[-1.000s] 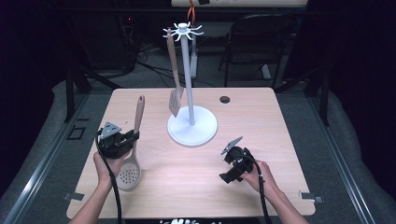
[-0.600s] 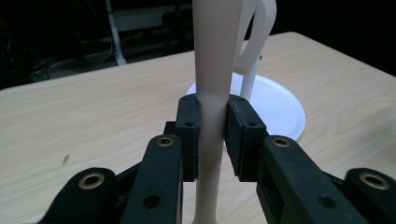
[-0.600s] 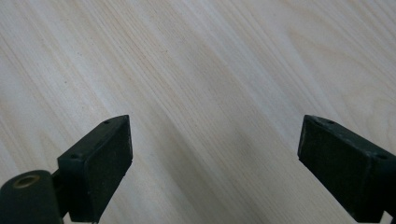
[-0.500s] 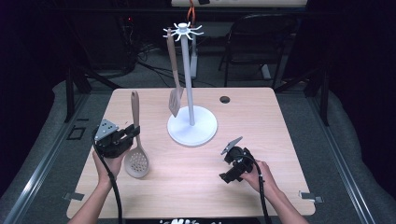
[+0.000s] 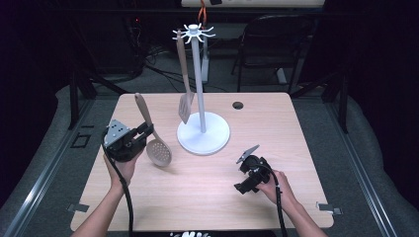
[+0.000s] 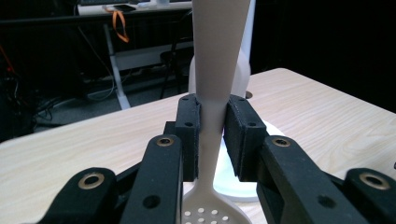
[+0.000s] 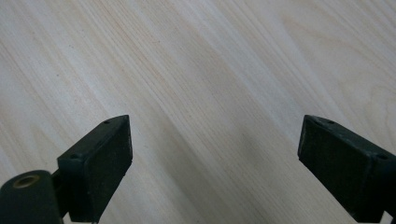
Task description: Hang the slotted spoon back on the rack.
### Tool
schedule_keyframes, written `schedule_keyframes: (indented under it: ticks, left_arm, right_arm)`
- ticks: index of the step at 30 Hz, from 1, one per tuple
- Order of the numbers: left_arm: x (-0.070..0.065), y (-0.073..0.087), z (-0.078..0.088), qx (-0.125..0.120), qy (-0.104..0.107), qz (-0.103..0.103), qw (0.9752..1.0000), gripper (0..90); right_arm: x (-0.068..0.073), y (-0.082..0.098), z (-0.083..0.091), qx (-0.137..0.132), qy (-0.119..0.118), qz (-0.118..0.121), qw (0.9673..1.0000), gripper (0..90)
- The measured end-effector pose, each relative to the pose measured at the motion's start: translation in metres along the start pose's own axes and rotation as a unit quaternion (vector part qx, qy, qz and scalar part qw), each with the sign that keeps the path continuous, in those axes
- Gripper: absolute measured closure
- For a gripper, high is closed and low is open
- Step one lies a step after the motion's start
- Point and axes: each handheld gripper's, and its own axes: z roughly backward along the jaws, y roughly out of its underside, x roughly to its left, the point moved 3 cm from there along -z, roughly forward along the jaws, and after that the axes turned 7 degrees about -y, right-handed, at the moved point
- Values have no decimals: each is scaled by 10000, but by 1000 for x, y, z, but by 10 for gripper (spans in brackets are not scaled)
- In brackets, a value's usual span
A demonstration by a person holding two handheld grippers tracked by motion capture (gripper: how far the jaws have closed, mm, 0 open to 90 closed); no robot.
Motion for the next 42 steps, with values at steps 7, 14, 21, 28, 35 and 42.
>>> schedule_keyframes:
  ticks: [7,14,21,28,35,42]
  left_arm:
    - [-10,-12,-7,-45,69,-48,10000,758]
    - [-19,-29,-15,-58,162,-77,9998,759]
    - [-24,-47,-22,-109,221,-172,9995,759]
    - [-27,-60,-35,-11,277,-185,9994,758]
    - [-31,-72,-46,-5,297,-194,9994,758]
    - [-35,-84,-55,-4,349,-214,9992,758]
  right_arm:
    - [1,2,0,22,20,33,10000,95]
    - [1,3,2,11,56,-13,10000,95]
    - [1,2,2,54,89,31,9999,95]
    - [0,3,3,34,103,17,9999,95]
    - [0,3,3,6,112,24,9999,96]
    - [-1,3,3,9,92,-15,10000,95]
